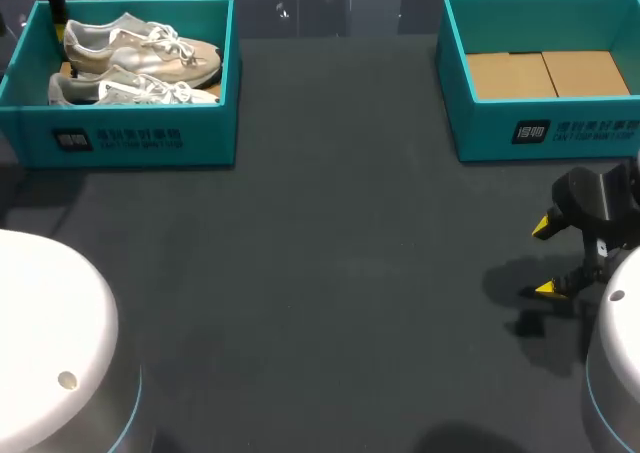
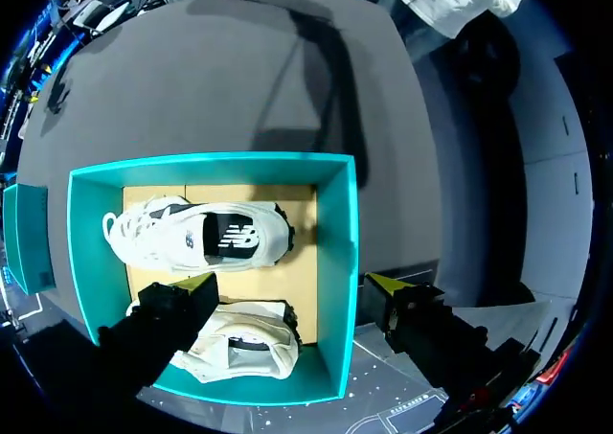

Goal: Take the shoe out of the shoebox, open the shoe tongue, remove and reinsert the insole, then place the shoe into the shoebox

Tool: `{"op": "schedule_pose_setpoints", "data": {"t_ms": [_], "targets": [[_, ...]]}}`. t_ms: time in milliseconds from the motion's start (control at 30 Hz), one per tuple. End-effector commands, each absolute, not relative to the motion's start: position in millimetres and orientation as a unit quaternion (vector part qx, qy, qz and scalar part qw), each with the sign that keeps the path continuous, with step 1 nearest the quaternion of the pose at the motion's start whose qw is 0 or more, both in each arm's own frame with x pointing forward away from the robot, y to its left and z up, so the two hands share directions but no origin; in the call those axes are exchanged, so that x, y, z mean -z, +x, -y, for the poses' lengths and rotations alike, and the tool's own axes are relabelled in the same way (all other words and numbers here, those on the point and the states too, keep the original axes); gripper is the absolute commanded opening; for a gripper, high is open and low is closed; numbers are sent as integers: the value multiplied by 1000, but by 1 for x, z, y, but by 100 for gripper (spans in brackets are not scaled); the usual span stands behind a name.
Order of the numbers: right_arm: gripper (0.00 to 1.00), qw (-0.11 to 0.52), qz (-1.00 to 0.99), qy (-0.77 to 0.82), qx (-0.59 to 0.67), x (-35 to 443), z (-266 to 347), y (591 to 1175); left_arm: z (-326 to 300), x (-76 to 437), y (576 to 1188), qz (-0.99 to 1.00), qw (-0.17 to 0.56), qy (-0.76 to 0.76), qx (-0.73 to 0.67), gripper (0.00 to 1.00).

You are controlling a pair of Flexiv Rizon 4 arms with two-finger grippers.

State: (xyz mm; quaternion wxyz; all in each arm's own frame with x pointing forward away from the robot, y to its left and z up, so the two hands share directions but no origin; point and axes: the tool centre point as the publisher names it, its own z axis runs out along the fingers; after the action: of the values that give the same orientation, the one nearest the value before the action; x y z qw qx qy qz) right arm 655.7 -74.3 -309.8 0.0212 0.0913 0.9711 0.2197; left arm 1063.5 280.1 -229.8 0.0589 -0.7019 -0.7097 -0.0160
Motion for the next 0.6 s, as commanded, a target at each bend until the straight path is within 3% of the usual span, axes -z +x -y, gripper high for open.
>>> {"op": "schedule_pose_setpoints", "data": {"t_ms": [33,600], "targets": [[100,22,-971,92,-218,310,74,654,-277,239,1046,710,54,-701,39,100],[100,22,-971,92,-218,310,74,654,-277,251,1036,698,68,-712,36,100]]}}
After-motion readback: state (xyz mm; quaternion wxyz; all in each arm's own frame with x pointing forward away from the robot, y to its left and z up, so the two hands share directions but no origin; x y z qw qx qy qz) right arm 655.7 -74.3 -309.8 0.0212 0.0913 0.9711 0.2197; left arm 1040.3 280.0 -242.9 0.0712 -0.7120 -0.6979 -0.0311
